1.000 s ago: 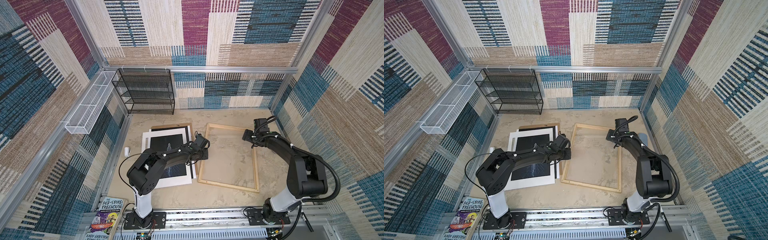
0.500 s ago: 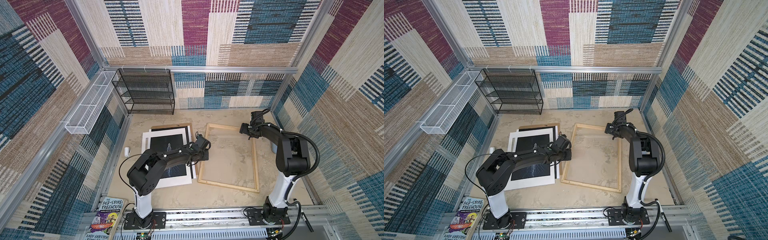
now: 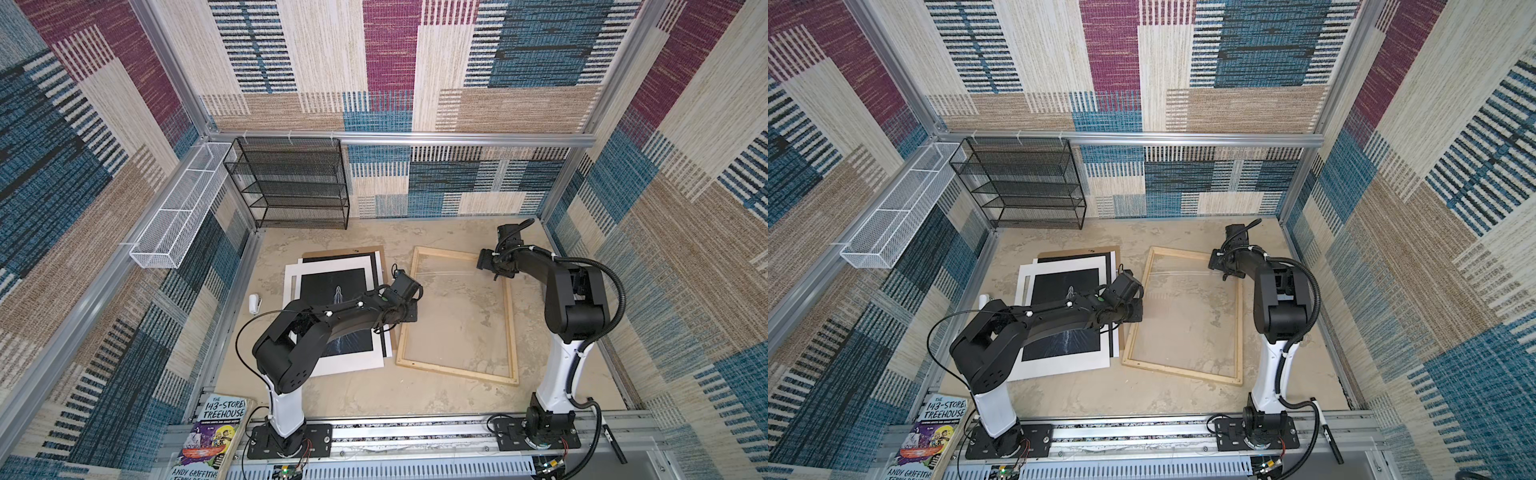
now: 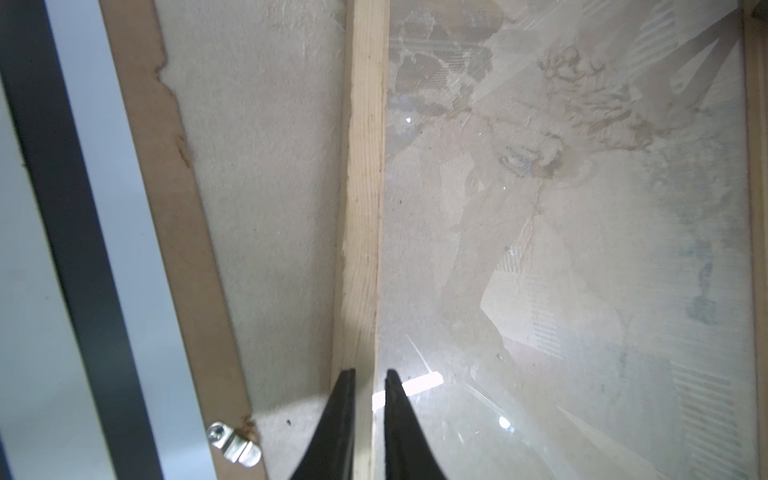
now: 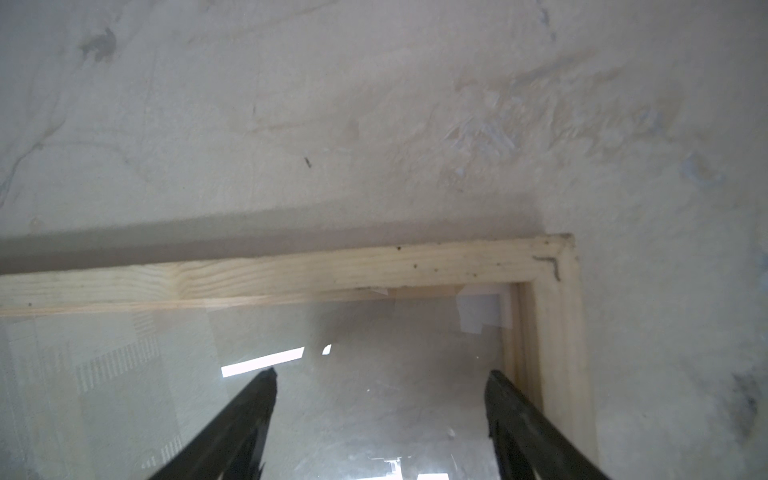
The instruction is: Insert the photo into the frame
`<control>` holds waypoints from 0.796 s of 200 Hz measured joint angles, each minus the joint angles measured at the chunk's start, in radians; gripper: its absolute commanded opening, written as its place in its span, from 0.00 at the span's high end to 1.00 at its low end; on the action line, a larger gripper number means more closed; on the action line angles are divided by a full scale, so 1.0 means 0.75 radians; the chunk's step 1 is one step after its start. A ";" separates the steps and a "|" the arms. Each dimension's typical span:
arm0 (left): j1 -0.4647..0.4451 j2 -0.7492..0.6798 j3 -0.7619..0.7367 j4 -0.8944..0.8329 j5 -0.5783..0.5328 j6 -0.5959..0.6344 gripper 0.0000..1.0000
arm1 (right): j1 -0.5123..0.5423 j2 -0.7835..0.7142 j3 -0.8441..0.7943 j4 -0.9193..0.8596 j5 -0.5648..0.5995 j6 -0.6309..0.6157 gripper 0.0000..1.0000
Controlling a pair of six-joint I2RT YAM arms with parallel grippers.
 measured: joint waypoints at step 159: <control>-0.017 -0.015 -0.006 -0.001 -0.023 0.028 0.84 | 0.462 0.235 0.365 0.024 -0.060 -0.002 0.24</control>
